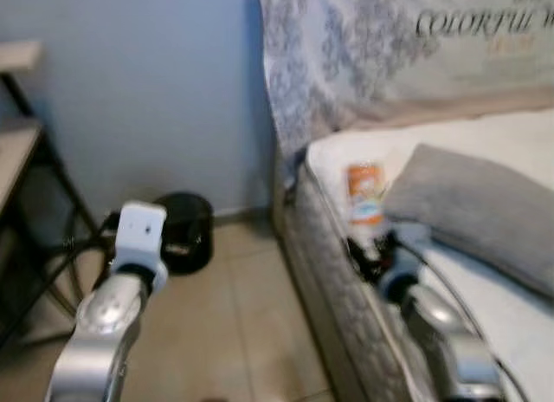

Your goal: Clean up the room

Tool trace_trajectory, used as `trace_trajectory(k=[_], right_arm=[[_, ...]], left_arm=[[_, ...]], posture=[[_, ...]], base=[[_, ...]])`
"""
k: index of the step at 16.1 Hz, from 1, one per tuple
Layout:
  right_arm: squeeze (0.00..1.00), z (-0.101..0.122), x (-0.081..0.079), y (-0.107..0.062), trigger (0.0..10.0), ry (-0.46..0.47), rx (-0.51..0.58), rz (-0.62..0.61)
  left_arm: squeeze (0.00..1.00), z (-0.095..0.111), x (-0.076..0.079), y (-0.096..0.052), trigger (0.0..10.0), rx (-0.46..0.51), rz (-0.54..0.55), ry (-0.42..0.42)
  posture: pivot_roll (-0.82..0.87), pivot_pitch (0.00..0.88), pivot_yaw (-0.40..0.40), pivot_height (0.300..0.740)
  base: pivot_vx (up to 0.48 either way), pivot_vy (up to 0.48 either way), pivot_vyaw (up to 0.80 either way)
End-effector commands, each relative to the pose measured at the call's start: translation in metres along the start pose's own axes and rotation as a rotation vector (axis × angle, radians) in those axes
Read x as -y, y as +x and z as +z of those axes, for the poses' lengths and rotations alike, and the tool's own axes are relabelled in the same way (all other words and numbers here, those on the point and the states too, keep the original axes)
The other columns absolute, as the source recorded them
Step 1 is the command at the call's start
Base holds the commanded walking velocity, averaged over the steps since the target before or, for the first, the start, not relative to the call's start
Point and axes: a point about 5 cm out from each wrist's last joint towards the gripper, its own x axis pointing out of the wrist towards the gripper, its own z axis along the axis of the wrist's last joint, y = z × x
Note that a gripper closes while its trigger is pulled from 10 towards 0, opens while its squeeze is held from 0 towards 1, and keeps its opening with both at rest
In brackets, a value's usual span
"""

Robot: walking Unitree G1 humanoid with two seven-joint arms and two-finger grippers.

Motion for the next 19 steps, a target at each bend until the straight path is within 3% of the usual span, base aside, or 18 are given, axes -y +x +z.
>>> trace_trajectory(k=[1,4,14,19], right_arm=[[0.0,0.0072,0.0054,-0.0028,10.0,-0.041,0.021,-0.009],[0.0,0.0133,0.0045,-0.0007,10.0,-0.079,0.047,-0.006],[0.0,0.0128,-0.0032,0.004,10.0,-0.1,0.044,0.036],[0.0,0.0125,-0.001,0.0061,10.0,-0.127,0.046,0.007]], left_arm=[[0.0,0.0064,0.0094,0.002,10.0,0.026,-0.052,0.003],[0.0,0.0067,0.013,0.0029,10.0,0.026,-0.081,0.0],[0.0,0.0114,0.0113,0.0055,10.0,0.034,-0.092,0.019],[0.0,0.0126,0.01,0.0057,10.0,0.034,-0.1,0.039]], posture=[[0.01,0.0,-0.018,0.74],[0.01,0.0,-0.022,0.74],[0.02,0.0,-0.014,0.74],[0.03,0.0,-0.012,0.74]], base=[[0.375,0.0,0.0],[0.401,0.0,0.0],[0.411,0.0,0.8],[0.41,0.0,0.0]])
